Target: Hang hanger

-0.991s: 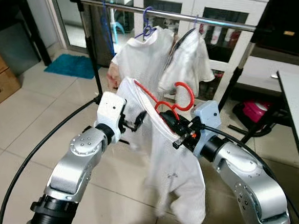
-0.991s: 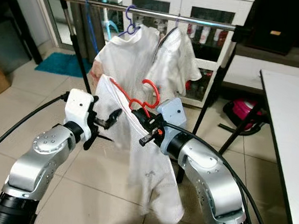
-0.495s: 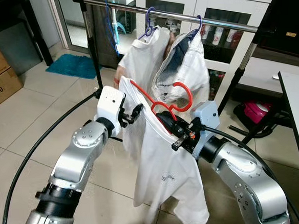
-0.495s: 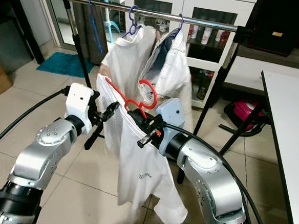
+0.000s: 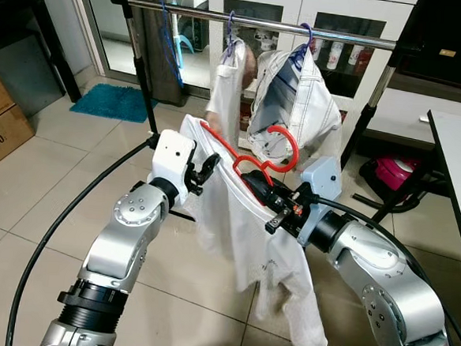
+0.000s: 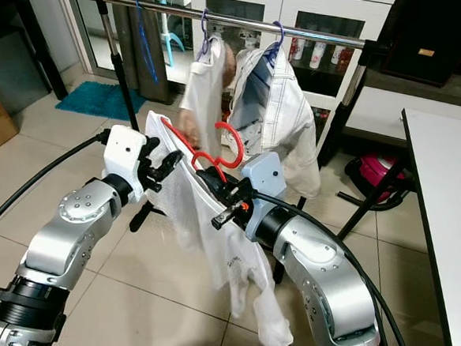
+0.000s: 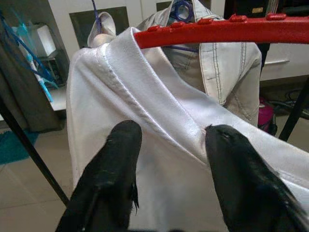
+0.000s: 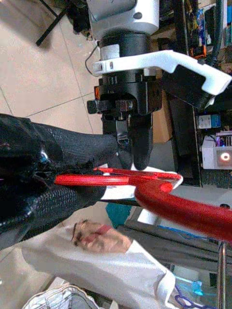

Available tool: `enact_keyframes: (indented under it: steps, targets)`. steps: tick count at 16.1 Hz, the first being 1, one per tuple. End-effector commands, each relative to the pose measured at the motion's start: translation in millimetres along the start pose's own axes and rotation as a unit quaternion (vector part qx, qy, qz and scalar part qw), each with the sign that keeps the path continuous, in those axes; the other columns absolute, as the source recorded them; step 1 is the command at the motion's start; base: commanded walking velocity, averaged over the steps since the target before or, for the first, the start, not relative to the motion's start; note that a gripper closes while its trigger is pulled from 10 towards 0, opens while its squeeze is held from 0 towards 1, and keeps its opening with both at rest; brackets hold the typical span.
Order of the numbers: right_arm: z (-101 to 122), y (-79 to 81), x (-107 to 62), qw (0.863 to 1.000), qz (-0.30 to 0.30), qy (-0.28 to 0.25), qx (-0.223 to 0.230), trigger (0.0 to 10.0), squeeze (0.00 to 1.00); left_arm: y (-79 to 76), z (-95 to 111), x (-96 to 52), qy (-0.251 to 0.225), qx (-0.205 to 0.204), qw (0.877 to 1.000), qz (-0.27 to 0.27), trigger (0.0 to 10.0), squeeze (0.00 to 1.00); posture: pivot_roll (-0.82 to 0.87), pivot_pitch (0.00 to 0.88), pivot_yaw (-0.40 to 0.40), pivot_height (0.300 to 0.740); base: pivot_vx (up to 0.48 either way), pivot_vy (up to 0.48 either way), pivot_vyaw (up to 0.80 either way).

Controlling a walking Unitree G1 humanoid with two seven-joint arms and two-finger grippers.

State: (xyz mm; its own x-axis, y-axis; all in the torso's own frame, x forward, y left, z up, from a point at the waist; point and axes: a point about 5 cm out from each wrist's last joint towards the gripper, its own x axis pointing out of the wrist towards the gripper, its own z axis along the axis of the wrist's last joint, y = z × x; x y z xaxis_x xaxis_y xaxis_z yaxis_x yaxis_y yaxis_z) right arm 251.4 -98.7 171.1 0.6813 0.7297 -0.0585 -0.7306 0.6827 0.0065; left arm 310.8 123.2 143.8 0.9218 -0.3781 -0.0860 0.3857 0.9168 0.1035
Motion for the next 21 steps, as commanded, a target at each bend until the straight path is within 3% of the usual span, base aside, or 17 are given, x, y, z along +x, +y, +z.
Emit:
enact_keyframes:
  steps: [1,13,17,19,21]
  targets:
    - [10.2,2.6,-0.3,1.0,0.006,-0.027,-0.013,0.0,0.0,3.4,-1.3,1.5,0.007,0.004,1.0,0.008,0.0,0.0,-0.16,0.0,0.048,0.74,0.0,0.0,0.0]
    - [13.6,0.9,-1.0,0.999,0.002,-0.037,-0.012,0.0,0.0,17.6,-9.0,1.8,0.022,-0.024,0.999,0.027,0.0,0.0,-0.17,0.0,0.047,0.74,0.0,0.0,0.0]
    - [10.6,-10.1,0.7,0.999,-0.032,-0.022,-0.023,0.0,0.0,18.9,-6.7,-3.8,0.007,-0.033,0.999,0.024,0.0,0.0,-0.16,0.0,0.036,0.74,0.0,0.0,0.0]
    - [4.1,-15.7,0.5,0.998,-0.051,0.008,-0.032,0.0,0.0,18.4,5.1,-8.8,-0.023,-0.03,0.999,0.01,0.0,0.0,-0.16,0.0,0.035,0.74,0.0,0.0,0.0]
    - [-9.5,-21.6,-3.3,0.995,-0.066,0.057,-0.046,0.0,0.0,22.8,33.9,-14.1,-0.089,-0.028,0.996,0.013,0.0,0.0,-0.15,0.0,0.032,0.74,0.0,0.0,0.0]
